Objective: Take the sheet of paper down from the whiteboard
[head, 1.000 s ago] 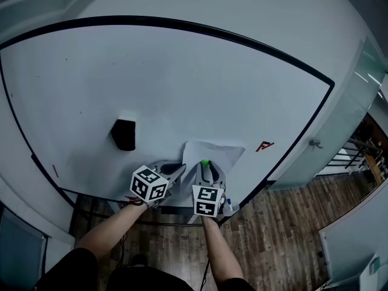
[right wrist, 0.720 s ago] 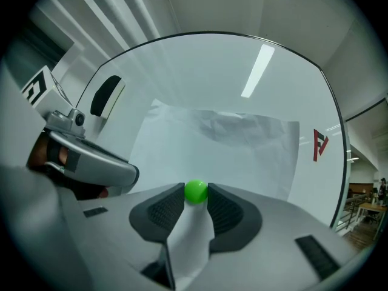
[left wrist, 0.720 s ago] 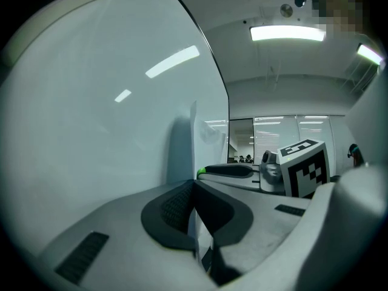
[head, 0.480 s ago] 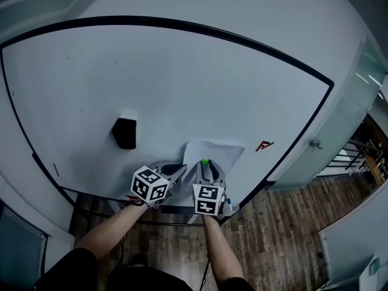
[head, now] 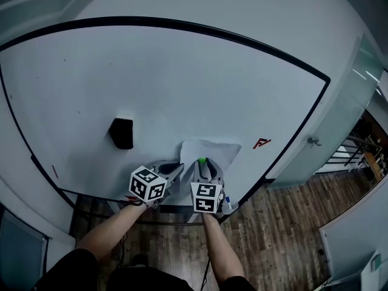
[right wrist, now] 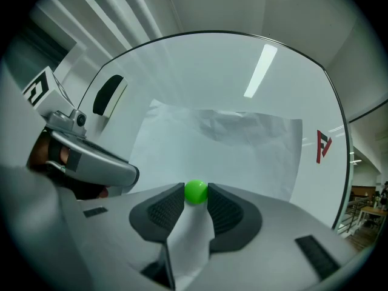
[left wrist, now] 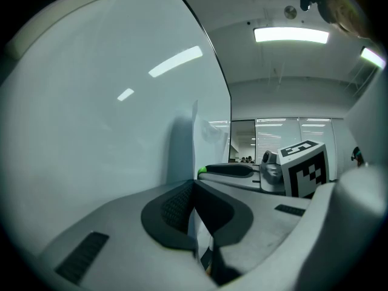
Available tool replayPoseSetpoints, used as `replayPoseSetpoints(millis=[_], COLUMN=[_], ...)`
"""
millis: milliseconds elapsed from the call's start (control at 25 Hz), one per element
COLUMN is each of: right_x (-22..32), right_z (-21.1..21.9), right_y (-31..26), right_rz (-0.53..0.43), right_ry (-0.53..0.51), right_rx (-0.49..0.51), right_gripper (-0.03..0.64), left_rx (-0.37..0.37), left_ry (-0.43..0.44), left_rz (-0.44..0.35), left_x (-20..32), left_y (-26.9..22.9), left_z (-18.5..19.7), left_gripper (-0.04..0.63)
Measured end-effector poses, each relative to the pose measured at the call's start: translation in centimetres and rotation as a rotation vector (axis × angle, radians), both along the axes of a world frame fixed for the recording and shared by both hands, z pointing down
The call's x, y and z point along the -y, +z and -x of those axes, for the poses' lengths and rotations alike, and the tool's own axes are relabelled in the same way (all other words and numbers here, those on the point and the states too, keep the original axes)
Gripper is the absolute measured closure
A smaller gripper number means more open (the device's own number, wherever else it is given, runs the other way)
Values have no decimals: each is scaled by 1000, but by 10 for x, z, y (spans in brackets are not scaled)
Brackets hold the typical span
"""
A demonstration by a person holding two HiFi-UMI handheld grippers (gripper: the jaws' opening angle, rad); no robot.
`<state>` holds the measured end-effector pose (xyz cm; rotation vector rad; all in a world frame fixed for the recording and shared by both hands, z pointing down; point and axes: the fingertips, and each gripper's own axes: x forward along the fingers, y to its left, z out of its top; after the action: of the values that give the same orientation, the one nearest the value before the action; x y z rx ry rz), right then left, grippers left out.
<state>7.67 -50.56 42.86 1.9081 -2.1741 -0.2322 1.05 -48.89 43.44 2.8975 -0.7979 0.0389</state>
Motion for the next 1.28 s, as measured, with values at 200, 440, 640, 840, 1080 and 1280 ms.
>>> replayPoseSetpoints(millis=[200, 440, 640, 840, 1080, 1280], right_x=[0, -1, -1, -1, -1, -1], right_z=[-1, -1, -2, -1, 1, -3], right_y=[-1, 0, 0, 2, 3, 2], right_rz=[-3, 4, 6, 8, 9, 7], right_ry=[-8, -4, -8, -16, -27, -25], right_rx=[-23, -3, 4, 11, 13, 17], right_gripper=[488, 488, 488, 488, 488, 488], left_rx=[4, 2, 10, 33, 72, 87], left_ry=[-6, -16, -34, -54, -87, -102], left_rz=[1, 5, 2, -6, -27, -36], left_x=[2, 4, 6, 6, 8, 8], left_y=[1, 3, 4, 8, 10, 12], left_z=[0, 2, 7, 14, 22, 27], left_gripper=[575, 575, 575, 575, 575, 575])
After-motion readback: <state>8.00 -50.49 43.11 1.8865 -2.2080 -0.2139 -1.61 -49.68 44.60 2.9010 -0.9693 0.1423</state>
